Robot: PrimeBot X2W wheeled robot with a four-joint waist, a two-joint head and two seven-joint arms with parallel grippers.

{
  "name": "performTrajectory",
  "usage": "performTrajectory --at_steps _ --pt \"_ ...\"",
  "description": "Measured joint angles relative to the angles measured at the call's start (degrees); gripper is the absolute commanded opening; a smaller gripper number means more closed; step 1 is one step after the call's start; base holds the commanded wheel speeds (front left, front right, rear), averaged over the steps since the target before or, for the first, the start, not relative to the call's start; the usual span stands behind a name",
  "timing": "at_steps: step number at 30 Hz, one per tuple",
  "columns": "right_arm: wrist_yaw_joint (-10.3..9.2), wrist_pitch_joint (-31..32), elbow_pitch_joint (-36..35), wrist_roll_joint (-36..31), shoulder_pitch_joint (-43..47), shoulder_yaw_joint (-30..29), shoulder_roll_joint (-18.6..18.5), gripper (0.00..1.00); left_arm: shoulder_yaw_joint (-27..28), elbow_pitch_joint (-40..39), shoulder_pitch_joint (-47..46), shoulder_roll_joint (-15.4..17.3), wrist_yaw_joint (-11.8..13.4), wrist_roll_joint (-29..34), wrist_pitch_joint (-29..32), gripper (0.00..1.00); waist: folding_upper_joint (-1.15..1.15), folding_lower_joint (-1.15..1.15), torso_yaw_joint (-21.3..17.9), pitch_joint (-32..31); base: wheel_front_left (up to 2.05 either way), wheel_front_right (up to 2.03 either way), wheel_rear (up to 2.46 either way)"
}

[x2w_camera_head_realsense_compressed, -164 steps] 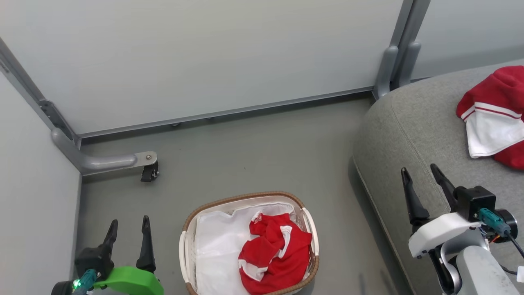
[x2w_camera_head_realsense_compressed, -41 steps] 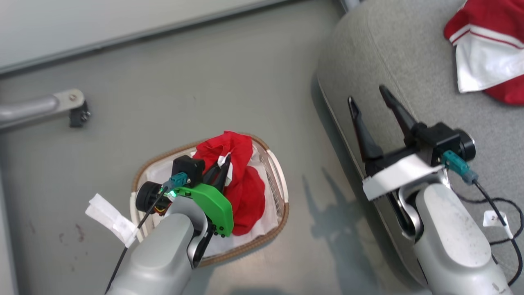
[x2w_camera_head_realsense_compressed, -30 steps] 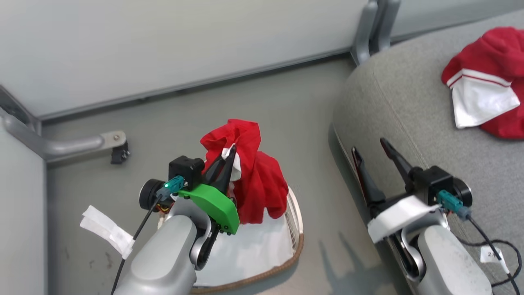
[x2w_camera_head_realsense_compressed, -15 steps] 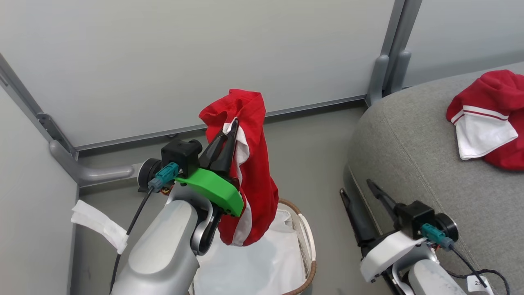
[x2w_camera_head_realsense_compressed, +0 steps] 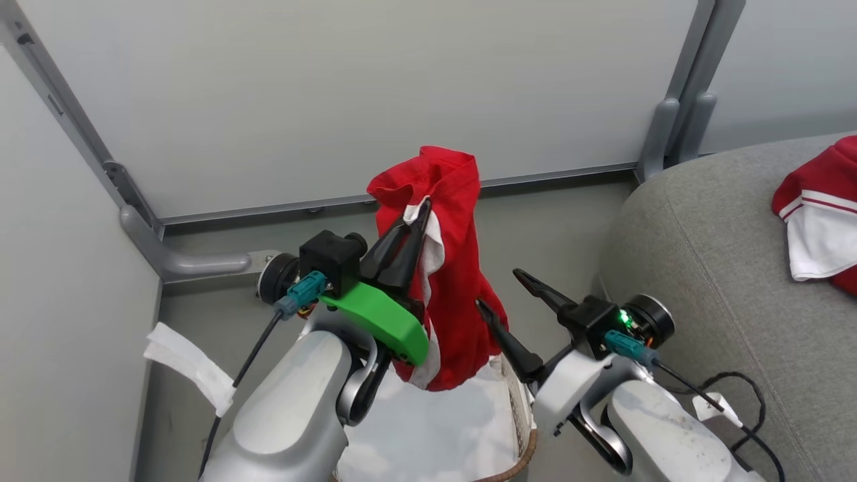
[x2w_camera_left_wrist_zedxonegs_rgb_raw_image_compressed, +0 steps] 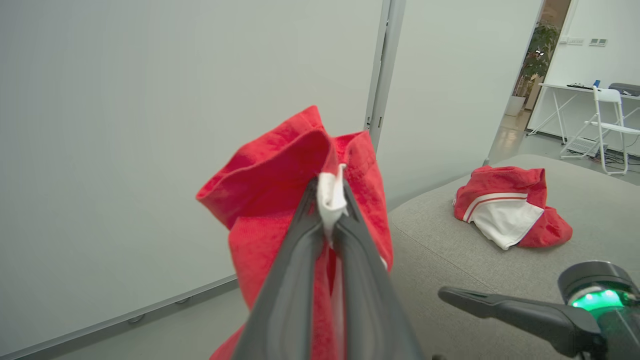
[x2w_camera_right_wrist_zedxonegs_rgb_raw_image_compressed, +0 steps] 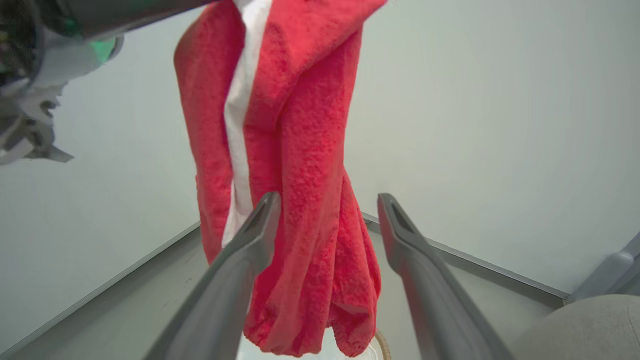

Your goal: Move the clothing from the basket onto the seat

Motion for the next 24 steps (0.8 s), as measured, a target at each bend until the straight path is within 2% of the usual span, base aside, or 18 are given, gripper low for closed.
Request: performTrajectory --at_steps 7,12,21,22,23,24 --pt "0.00 -0.01 4.67 0.38 -5.36 3.16 -0.15 1.00 -3.94 -1.11 -0.86 -0.05 -0.02 -2.08 -0.01 0.00 0.00 0.00 2.22 0.49 0.00 0.00 0.00" --pt "0.00 0.00 8.75 1.62 -6.51 3.54 0.40 1.00 -7.13 -2.32 -1.55 -0.05 0.09 -3.80 -0.01 0.00 0.00 0.00 3.98 0.79 0.00 0.00 0.00" --pt "0.00 0.00 15.84 3.79 -9.53 8.27 1.22 1.00 -12.80 -4.32 -4.19 -0.07 0.88 -6.61 -0.01 0.00 0.00 0.00 7.95 2.02 0.00 0.00 0.00" --pt "0.00 0.00 16.18 3.99 -9.92 8.37 1.44 0.80 -13.35 -4.45 -4.36 -0.07 1.12 -6.82 -0.01 0.00 0.00 0.00 8.42 2.22 0.00 0.00 0.00" --pt "0.00 0.00 16.39 4.21 -10.20 8.49 1.56 0.07 -13.68 -4.52 -4.46 -0.05 1.24 -7.22 -0.01 0.00 0.00 0.00 8.76 2.38 0.00 0.00 0.00" --pt "0.00 0.00 16.61 4.38 -10.38 8.61 1.79 0.00 -14.02 -4.50 -4.58 -0.05 1.42 -7.53 -0.01 0.00 0.00 0.00 9.15 2.58 0.00 0.00 0.00"
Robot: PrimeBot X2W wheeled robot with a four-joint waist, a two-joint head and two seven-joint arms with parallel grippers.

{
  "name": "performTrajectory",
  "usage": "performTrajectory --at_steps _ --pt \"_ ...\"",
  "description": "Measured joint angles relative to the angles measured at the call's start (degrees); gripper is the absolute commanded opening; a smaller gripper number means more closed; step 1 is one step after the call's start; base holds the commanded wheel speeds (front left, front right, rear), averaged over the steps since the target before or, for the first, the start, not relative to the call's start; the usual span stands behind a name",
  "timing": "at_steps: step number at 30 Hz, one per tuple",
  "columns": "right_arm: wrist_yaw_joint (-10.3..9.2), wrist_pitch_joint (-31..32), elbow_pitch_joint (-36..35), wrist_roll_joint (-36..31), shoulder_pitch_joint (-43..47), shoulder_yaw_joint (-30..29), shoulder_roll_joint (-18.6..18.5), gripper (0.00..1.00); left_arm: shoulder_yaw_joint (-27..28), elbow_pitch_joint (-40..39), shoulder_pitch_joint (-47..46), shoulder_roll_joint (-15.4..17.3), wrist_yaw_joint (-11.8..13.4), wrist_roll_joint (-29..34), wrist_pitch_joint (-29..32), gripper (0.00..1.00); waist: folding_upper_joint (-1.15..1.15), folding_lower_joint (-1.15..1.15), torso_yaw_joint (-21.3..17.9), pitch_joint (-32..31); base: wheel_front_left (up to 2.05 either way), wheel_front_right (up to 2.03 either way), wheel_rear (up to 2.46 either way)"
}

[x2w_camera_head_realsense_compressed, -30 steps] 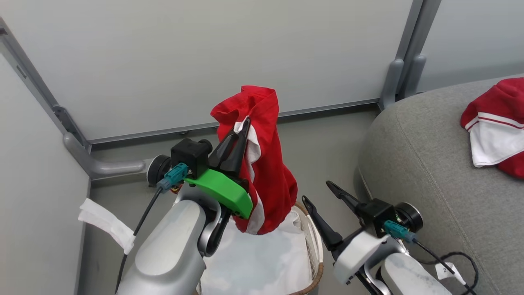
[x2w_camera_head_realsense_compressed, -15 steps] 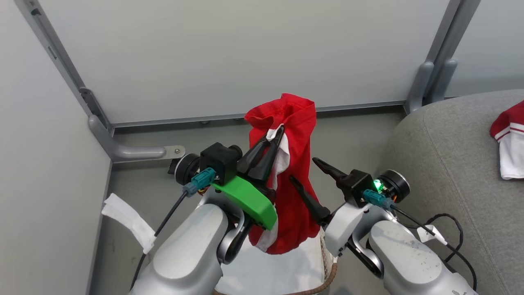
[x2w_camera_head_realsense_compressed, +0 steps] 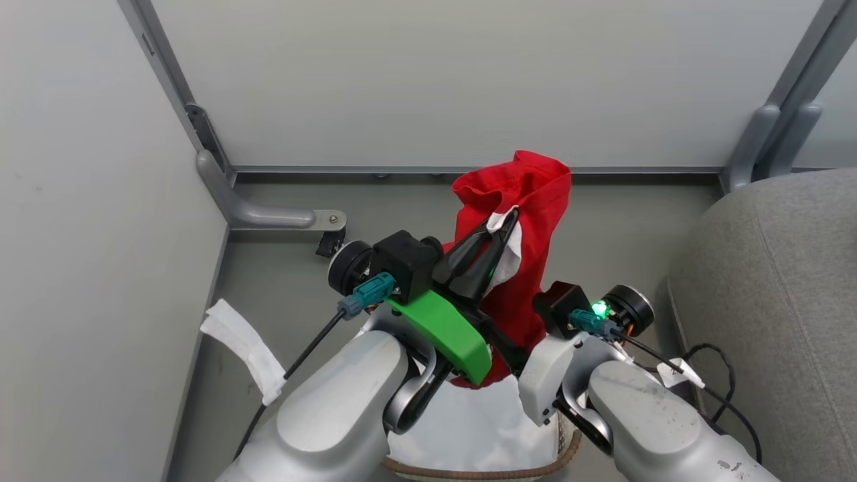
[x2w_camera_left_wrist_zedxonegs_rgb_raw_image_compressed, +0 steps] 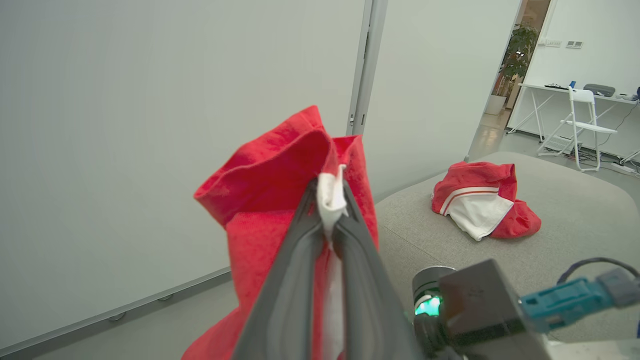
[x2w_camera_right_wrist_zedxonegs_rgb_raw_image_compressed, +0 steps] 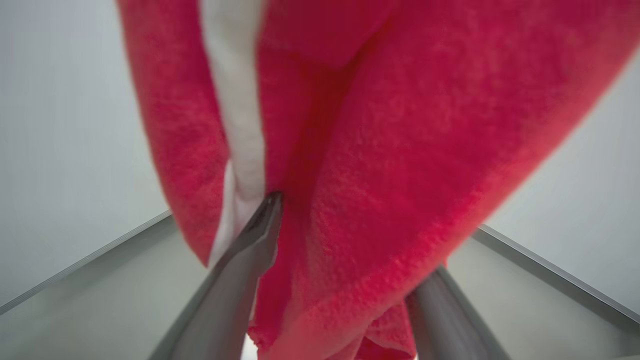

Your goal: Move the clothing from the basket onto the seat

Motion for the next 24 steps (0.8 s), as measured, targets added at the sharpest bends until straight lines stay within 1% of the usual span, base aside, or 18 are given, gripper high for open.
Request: performTrajectory --at_steps 6,8,9,10,11,15,19,24 --pt "0.00 0.00 0.12 0.93 -0.04 0.62 0.55 0.00 -0.48 0.31 -0.47 0.01 0.82 -1.02 0.00 0.00 0.00 0.00 1.42 0.89 0.00 0.00 0.00" --pt "0.00 0.00 -0.33 1.00 -0.04 0.42 0.42 0.00 0.22 0.00 -0.53 0.00 1.54 -0.96 0.00 0.00 0.00 0.00 1.37 0.93 0.00 0.00 0.00" --pt "0.00 0.00 -0.58 1.03 -0.04 0.25 0.35 0.00 0.59 -0.20 -0.54 0.01 1.77 -0.78 0.00 0.04 0.00 0.00 1.27 0.92 0.00 0.00 0.00" --pt "0.00 0.00 -0.88 1.13 -0.04 0.16 0.25 0.00 0.70 -0.09 -0.55 0.04 1.83 -0.55 -0.07 0.72 0.00 0.00 1.08 0.92 0.00 0.00 0.00" --pt "0.00 0.00 -1.14 1.24 -0.03 -0.07 0.14 0.00 0.65 0.02 -0.47 0.03 1.83 -0.20 -0.11 1.00 0.00 0.00 0.87 0.92 0.00 0.00 0.00" --pt "0.00 0.00 -2.71 1.36 0.31 -0.65 -0.44 0.00 1.05 0.97 -0.22 -0.02 1.83 0.51 -0.11 1.00 0.00 0.00 -0.12 0.91 0.00 0.00 0.00" --pt "0.00 0.00 -5.36 1.31 1.57 -1.86 -0.98 0.00 2.26 3.02 0.44 0.00 1.87 2.63 -0.13 1.00 0.00 0.00 -1.72 0.88 0.00 0.00 0.00" --pt "0.00 0.00 -9.55 1.21 4.42 -4.92 -1.65 0.00 5.00 4.94 2.46 0.46 1.49 4.55 -0.13 1.00 0.00 0.00 -5.17 0.65 0.00 0.00 0.00"
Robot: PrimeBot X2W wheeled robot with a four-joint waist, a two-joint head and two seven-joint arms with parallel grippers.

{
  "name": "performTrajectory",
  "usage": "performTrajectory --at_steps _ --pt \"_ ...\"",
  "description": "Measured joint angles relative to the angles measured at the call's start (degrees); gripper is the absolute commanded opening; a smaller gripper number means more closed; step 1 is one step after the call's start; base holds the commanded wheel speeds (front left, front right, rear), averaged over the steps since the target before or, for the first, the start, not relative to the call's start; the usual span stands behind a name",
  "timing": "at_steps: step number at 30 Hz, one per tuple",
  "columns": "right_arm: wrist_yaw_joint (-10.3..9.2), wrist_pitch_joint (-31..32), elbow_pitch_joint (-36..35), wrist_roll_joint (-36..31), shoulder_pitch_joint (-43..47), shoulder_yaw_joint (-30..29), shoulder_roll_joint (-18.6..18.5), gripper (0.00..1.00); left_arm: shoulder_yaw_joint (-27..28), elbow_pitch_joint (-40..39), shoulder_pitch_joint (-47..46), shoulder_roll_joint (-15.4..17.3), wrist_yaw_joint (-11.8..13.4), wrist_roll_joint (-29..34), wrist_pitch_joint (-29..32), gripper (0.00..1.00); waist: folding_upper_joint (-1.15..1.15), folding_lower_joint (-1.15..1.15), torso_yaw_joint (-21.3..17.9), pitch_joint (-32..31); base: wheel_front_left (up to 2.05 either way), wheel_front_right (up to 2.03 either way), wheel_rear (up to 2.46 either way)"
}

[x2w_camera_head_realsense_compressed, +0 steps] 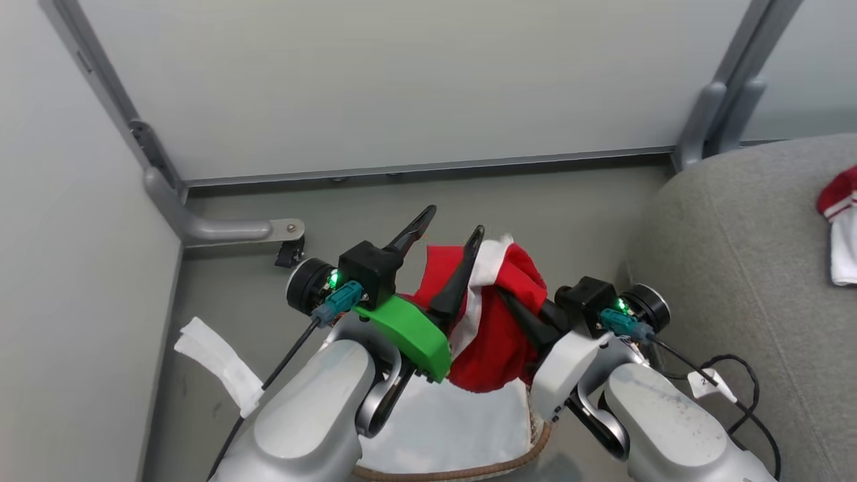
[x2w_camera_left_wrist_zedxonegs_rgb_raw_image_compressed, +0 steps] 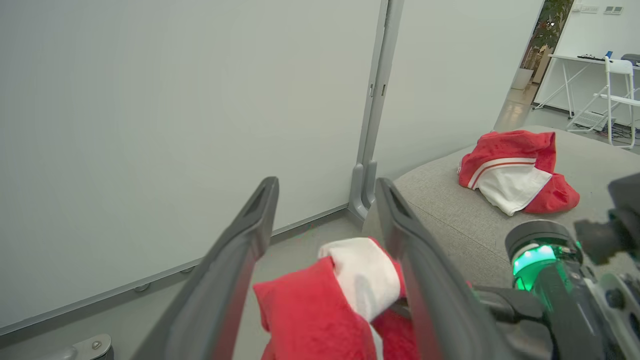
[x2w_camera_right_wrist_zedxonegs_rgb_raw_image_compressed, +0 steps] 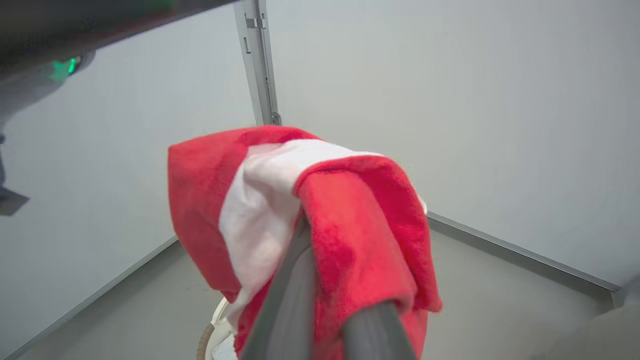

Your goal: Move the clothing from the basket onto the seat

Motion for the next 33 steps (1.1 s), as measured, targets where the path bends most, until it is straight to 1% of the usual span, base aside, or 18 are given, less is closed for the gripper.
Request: performTrajectory --at_steps 6,10,19,22,26,30,33 --pt "0.00 0.00 -4.38 -0.35 3.10 -1.04 -0.38 0.00 4.02 -0.21 3.24 1.71 -0.74 2.29 0.00 1.00 0.00 0.00 -6.44 -0.20 0.00 0.00 0.00" --pt "0.00 0.01 -6.06 -0.42 5.36 -1.71 -0.75 0.00 6.30 -0.85 5.67 2.41 -1.32 4.15 0.00 1.00 0.00 0.00 -11.85 -0.22 0.00 0.00 0.00" --pt "0.00 0.01 -10.55 -1.10 8.38 -4.04 -2.77 0.00 10.04 -2.13 8.98 1.94 -2.27 6.69 0.00 1.00 0.00 0.00 -24.62 -0.14 0.00 0.00 0.00" --pt "0.00 0.00 -12.59 -2.12 9.39 -6.34 -4.75 0.00 9.03 -1.85 9.09 0.92 -2.71 7.13 0.00 1.00 0.00 0.00 -28.64 0.12 0.00 0.00 0.00" --pt "0.00 0.00 -14.92 -3.50 8.96 -9.05 -7.27 0.00 7.64 -1.30 8.99 0.46 -2.92 7.28 0.00 1.00 0.00 0.00 -32.29 0.91 0.00 0.00 0.00" --pt "0.00 0.00 -16.51 -5.21 2.16 -11.20 -11.92 0.00 6.26 -0.80 8.43 0.45 -3.02 7.62 0.00 1.00 0.00 0.00 -34.27 3.10 0.00 0.00 0.00" --pt "0.00 0.00 -16.94 -6.56 -5.25 -11.88 -15.85 0.00 5.64 -0.78 8.09 1.42 -3.04 7.69 0.00 1.00 0.00 0.00 -35.02 5.21 0.00 0.00 0.00"
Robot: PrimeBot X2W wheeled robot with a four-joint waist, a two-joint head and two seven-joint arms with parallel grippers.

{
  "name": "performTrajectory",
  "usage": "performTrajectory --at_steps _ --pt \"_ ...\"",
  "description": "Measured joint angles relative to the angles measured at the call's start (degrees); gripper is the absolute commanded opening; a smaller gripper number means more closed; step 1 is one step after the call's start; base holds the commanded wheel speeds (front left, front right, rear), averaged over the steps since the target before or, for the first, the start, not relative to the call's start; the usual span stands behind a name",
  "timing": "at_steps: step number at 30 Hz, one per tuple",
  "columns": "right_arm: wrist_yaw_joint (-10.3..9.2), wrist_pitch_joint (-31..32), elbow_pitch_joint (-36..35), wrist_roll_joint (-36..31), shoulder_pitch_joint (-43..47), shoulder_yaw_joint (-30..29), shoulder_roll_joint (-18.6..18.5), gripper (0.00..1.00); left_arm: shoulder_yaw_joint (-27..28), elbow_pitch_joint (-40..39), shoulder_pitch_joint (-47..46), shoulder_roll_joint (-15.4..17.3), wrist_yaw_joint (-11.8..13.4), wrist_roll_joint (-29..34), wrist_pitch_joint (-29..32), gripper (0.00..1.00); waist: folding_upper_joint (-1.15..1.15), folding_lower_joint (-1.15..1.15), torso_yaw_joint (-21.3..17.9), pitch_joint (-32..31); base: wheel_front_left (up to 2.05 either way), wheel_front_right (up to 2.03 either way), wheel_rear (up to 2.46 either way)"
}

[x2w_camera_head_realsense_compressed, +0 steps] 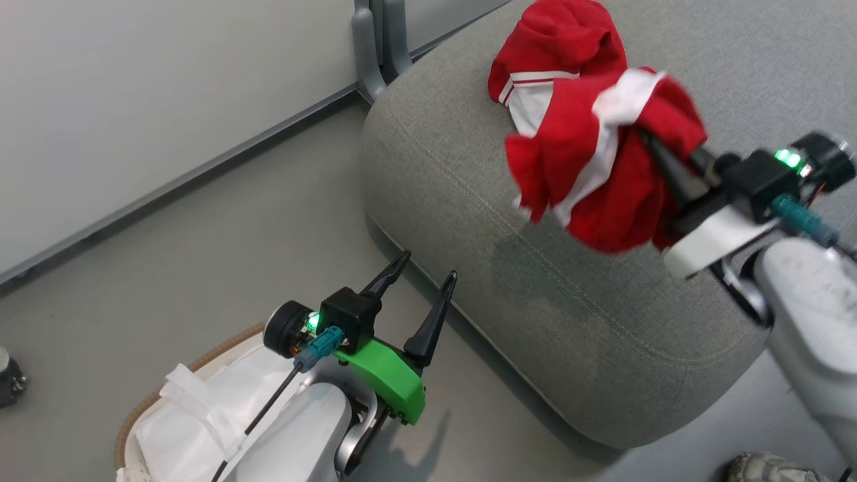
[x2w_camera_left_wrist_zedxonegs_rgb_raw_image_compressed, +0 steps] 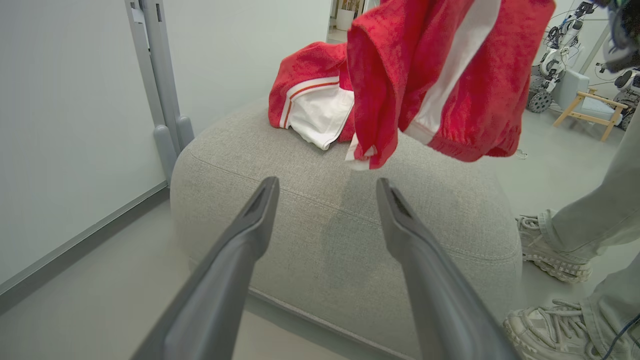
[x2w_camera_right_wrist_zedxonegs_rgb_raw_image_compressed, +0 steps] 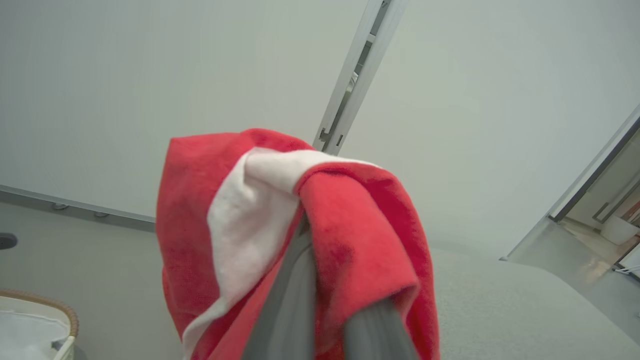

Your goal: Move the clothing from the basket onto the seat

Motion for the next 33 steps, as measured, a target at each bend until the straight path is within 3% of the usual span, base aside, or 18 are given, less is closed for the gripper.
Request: performTrajectory --at_steps 2,7,12,18,23,31,32,33 --pt "0.00 0.00 0.91 -0.99 -8.14 -1.38 -3.78 0.00 -0.79 -0.42 -0.63 1.62 0.00 0.12 0.00 1.00 0.00 0.00 -0.28 2.72 0.00 0.00 0.00" --pt "0.00 0.00 5.50 -2.34 -16.40 -5.86 -8.62 0.00 -1.90 -1.90 -3.26 2.96 0.00 0.22 0.00 1.00 0.00 0.00 0.49 7.42 0.00 0.00 0.00" --pt "0.00 0.00 10.47 -4.37 -22.93 -10.34 -11.78 0.00 -4.09 -4.67 -6.87 4.77 0.00 0.76 0.00 1.00 0.00 0.00 2.30 12.60 0.00 0.00 0.00" --pt "0.00 0.00 16.04 -7.48 -28.07 -15.83 -12.95 0.00 -4.98 -7.92 -11.04 6.46 0.00 1.44 0.00 1.00 0.00 0.01 4.74 19.15 0.00 0.00 0.00" --pt "0.01 0.24 21.85 -9.62 -29.41 -22.10 -11.16 0.00 -5.35 -8.96 -13.51 7.48 0.00 1.65 0.51 1.00 0.00 0.01 6.83 24.54 0.00 0.00 0.00" --pt "0.00 0.15 26.69 -13.65 -27.90 -30.14 -4.30 0.00 -5.30 -9.25 -14.65 9.38 0.00 1.42 0.96 1.00 0.00 0.01 10.36 31.98 0.00 0.00 0.00" --pt "0.00 0.15 26.71 -13.76 -27.22 -31.39 -3.33 0.09 -5.27 -9.18 -14.65 9.50 0.00 1.36 0.96 1.00 0.00 0.01 10.80 32.70 0.00 0.00 0.00" --pt "0.00 0.15 26.82 -13.95 -26.51 -32.47 -2.55 0.36 -5.23 -9.09 -14.65 9.54 0.00 1.07 0.97 1.00 0.00 0.01 11.22 33.33 0.00 0.00 0.00"
